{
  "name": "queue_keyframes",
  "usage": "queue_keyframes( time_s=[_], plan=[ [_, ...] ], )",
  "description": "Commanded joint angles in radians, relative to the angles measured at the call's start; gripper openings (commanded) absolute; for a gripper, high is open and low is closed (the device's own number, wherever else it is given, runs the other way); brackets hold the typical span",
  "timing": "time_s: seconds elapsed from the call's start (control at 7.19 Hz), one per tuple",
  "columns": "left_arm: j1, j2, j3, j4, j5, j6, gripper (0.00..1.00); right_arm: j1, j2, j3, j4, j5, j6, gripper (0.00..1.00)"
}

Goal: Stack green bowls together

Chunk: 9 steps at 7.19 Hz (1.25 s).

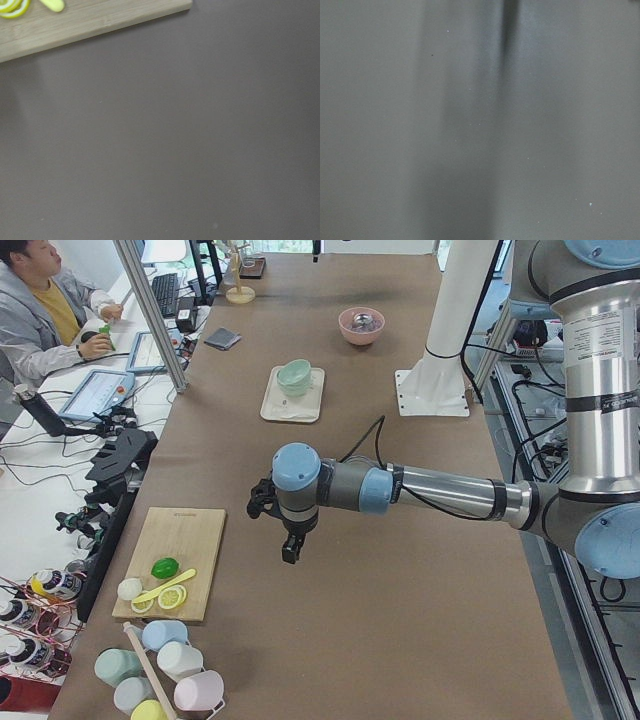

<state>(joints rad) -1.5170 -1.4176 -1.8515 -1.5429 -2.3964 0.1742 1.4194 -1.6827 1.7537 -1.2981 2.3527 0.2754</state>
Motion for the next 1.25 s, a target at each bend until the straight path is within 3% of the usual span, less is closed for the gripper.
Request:
queue_keyframes(
  time_s=[0.0,1.11],
  plan=[
    [-0.011,0.015,0.008,0.018,0.019,0.019,0.98,0.016,0.024,0.009,-0.049,0.0,-0.002,1.0],
    [-0.008,0.071,0.031,-0.031,0.008,0.018,0.98,0.03,0.02,0.01,-0.093,-0.032,-0.053,1.0]
  ],
)
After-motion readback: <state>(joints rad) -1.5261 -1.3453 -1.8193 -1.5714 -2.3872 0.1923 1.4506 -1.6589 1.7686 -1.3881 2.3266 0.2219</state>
